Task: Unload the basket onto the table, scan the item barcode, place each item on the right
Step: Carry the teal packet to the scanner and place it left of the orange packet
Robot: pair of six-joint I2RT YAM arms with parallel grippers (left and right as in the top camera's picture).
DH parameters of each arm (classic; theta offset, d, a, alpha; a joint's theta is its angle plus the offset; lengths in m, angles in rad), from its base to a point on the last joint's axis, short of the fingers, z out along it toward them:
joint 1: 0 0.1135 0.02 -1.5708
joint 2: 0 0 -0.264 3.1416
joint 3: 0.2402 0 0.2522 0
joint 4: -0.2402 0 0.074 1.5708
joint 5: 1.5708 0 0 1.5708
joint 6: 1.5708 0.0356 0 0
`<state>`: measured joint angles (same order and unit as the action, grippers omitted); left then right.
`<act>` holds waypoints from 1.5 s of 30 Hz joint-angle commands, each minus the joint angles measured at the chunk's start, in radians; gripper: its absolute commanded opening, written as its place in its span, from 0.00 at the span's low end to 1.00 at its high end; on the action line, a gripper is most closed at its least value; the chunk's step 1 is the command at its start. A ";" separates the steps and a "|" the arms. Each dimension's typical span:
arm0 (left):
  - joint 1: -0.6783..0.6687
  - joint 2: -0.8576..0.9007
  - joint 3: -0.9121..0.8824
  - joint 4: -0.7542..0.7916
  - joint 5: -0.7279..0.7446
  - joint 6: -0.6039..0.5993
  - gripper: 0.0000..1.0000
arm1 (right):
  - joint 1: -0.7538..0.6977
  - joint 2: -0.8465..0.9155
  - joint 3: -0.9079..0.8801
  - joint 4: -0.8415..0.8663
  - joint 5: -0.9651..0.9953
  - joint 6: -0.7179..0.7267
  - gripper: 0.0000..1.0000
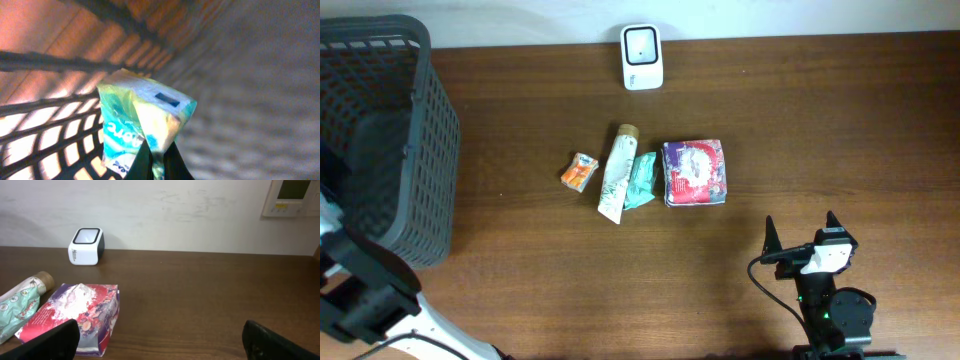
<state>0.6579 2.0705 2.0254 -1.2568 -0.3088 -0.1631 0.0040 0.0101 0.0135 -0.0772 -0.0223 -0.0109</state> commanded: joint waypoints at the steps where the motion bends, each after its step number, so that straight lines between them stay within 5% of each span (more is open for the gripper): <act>1: 0.002 -0.122 0.170 -0.013 0.283 -0.072 0.00 | -0.005 -0.006 -0.008 -0.002 0.008 0.004 0.99; 9: 0.002 -0.289 0.254 0.087 1.017 -0.066 0.00 | -0.005 -0.006 -0.008 -0.002 0.008 0.004 0.99; 14: -0.003 -0.290 0.253 0.005 1.550 0.240 0.00 | -0.005 -0.006 -0.008 -0.002 0.008 0.004 0.99; 17: -0.040 -0.285 0.253 -0.082 1.655 0.356 0.00 | -0.005 -0.006 -0.008 -0.002 0.008 0.004 0.99; 21: -0.163 -0.285 0.252 -0.149 1.608 0.450 0.00 | -0.005 -0.006 -0.008 -0.002 0.008 0.004 0.99; 25: -0.316 -0.283 0.251 -0.199 1.272 0.449 0.00 | -0.005 -0.006 -0.008 -0.002 0.008 0.004 0.99; 29: -0.471 -0.255 0.251 -0.206 1.096 0.441 0.00 | -0.005 -0.006 -0.008 -0.002 0.008 0.004 0.99; 32: -0.545 -0.229 0.251 -0.198 0.846 0.297 0.00 | -0.005 -0.006 -0.008 -0.002 0.008 0.004 0.99; 34: -0.618 -0.195 0.251 -0.189 0.518 0.051 0.00 | -0.005 -0.006 -0.008 -0.002 0.008 0.004 0.99; 37: -0.689 -0.145 0.250 -0.187 0.335 -0.122 0.00 | -0.005 -0.006 -0.008 -0.002 0.008 0.004 0.99; 45: -0.802 0.072 0.250 -0.126 0.218 -0.125 0.00 | -0.005 -0.006 -0.008 -0.002 0.008 0.004 0.99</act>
<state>-0.1219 2.0548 2.2692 -1.4189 0.0048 -0.2562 0.0040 0.0101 0.0135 -0.0772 -0.0227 -0.0101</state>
